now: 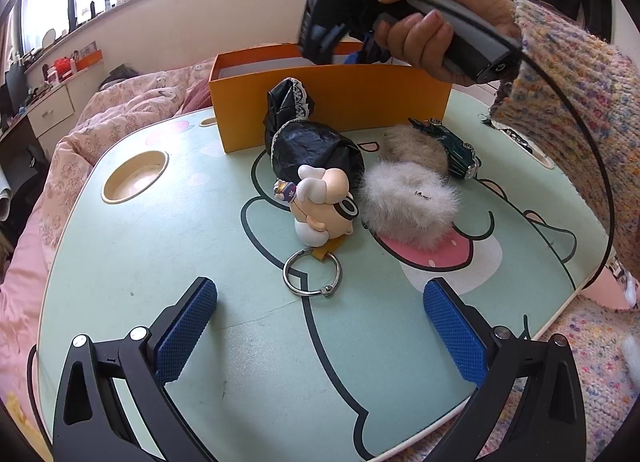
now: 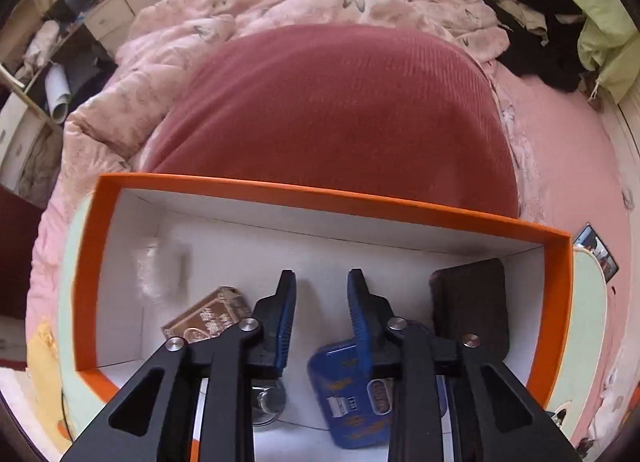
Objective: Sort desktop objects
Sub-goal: 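Reach into the box and grasp the brown printed card with the right tool, then carry the brown card out and release it on the table with the right tool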
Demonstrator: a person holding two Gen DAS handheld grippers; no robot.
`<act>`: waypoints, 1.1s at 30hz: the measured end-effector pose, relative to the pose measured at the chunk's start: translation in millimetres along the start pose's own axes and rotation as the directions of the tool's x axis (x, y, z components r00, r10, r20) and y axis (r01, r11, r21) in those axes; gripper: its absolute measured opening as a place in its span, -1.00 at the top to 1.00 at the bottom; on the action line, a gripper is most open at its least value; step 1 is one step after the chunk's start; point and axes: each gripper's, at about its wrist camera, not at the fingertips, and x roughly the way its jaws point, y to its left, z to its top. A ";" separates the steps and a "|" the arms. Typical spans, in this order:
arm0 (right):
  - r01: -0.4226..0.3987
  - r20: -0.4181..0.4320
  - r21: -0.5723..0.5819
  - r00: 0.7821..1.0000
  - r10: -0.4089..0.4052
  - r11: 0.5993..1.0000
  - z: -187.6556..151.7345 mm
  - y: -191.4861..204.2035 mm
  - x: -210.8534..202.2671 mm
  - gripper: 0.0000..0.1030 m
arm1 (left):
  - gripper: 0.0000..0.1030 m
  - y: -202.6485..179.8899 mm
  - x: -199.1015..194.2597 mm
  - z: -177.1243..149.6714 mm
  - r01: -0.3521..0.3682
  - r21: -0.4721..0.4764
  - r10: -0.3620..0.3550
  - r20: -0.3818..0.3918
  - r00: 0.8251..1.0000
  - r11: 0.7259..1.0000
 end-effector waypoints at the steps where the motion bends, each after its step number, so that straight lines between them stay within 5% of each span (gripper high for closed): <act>1: -0.077 -0.008 0.020 0.997 0.077 0.997 -0.8 -5.2 -1.4 0.49 | -0.99 0.2 0.0 -0.3 0.000 0.000 0.000 0.000 1.000 1.000; 3: -0.210 0.019 0.068 0.978 0.209 0.975 -4.7 -8.9 -13.2 0.24 | -0.99 0.3 0.1 -0.4 0.001 0.000 -0.001 0.001 1.000 1.000; 6: -0.255 0.028 -0.024 0.966 0.256 0.967 -11.4 10.1 -33.7 -0.19 | -0.99 0.1 0.3 -0.2 0.001 0.000 -0.001 0.001 1.000 1.000; 10: -0.192 -0.086 -0.180 0.980 0.179 0.965 -12.3 62.7 -22.6 -0.30 | -0.99 0.2 0.4 -0.2 0.001 0.001 -0.001 0.000 1.000 1.000; 15: -0.088 -0.199 -0.264 0.979 0.035 0.961 -14.9 83.7 23.0 -0.70 | -0.99 1.0 0.9 -0.3 0.002 0.000 -0.002 0.000 1.000 1.000; 19: -0.060 -0.190 -0.268 0.982 0.009 0.962 -14.0 83.5 22.2 -0.65 | -0.99 2.6 1.2 0.5 0.003 -0.004 -0.003 0.000 1.000 1.000; 21: -0.078 -0.192 -0.260 0.981 0.028 0.962 -16.1 79.1 16.0 -0.13 | -0.99 2.6 1.3 0.5 0.003 -0.004 -0.003 0.001 1.000 1.000; 26: -0.073 -0.160 -0.197 0.986 0.042 0.978 -9.6 57.4 8.4 -0.11 | -0.99 2.9 1.4 0.6 0.002 -0.002 -0.002 0.002 1.000 1.000; 30: -0.111 -0.009 -0.119 0.994 0.111 0.987 -4.9 33.1 -24.6 -0.11 | -0.99 3.0 1.5 0.3 0.002 -0.002 -0.002 0.002 1.000 1.000; 33: -0.145 0.155 -0.075 0.976 0.155 0.987 -18.5 15.5 -77.0 -0.11 | -0.99 3.0 1.6 0.2 0.002 -0.002 -0.002 0.002 1.000 1.000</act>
